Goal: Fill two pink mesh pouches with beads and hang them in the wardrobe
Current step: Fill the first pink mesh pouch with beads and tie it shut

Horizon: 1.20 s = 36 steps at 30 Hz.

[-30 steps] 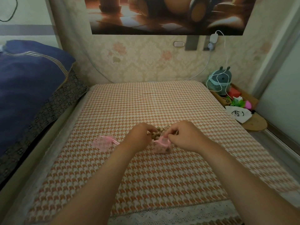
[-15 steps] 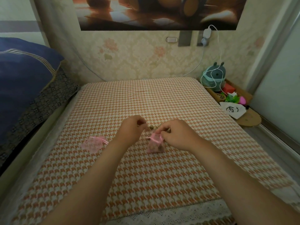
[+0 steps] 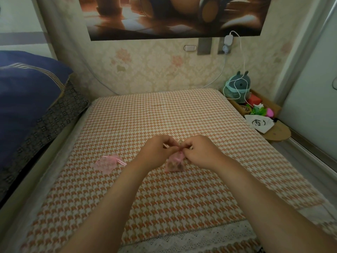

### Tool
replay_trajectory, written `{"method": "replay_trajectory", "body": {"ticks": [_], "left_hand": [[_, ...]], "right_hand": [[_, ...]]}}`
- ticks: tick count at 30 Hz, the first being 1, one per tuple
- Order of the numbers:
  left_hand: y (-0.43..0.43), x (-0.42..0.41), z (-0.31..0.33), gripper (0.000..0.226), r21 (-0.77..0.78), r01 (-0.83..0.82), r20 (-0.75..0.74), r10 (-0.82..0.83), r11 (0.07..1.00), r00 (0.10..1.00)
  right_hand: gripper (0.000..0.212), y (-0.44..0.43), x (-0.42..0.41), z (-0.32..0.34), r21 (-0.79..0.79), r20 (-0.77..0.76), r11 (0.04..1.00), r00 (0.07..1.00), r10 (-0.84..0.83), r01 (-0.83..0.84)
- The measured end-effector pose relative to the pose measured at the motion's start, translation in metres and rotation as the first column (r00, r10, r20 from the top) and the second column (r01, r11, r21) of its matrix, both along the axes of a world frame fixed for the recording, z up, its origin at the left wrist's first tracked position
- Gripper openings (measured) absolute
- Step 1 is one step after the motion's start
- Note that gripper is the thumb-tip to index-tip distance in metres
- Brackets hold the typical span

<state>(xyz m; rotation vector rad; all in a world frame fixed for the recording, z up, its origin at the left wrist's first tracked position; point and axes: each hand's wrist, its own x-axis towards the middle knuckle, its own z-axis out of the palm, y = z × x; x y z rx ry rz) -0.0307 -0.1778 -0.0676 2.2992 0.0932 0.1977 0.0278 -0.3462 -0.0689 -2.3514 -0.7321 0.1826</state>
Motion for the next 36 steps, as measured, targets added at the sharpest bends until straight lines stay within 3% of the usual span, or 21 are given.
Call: {"method": "replay_trajectory", "body": {"ticks": [7,16,26,29,34,36], "left_hand": [[0.005,-0.002,0.002,0.020,0.085,-0.033,-0.053,0.037,0.996,0.998],[0.026,-0.010,0.010,0.016,0.050,-0.250,-0.018,0.251,0.967,0.968],[0.062,-0.027,0.010,0.010,0.044,-0.332,0.025,0.331,0.942,0.943],[0.067,-0.028,0.004,0.014,0.067,-0.299,0.031,0.297,0.952,0.954],[0.067,-0.025,0.003,0.023,0.117,-0.278,-0.001,0.280,0.953,0.960],[0.068,-0.025,0.004,0.021,0.162,-0.288,-0.014,0.295,0.944,0.956]], "right_hand": [[0.023,0.002,0.002,-0.001,0.037,-0.014,0.999,1.000,0.008,-0.008],[0.019,0.017,0.007,-0.011,0.225,-0.077,0.974,0.997,-0.012,0.029],[0.031,0.061,0.020,-0.021,-0.044,0.058,0.999,0.998,0.006,-0.004],[0.038,0.076,0.026,-0.026,-0.192,0.160,0.981,0.986,0.043,-0.012],[0.055,0.099,0.036,-0.038,-0.349,0.188,0.934,0.972,0.144,-0.071],[0.050,0.103,0.038,-0.042,-0.382,0.218,0.922,0.962,0.163,-0.070]]}}
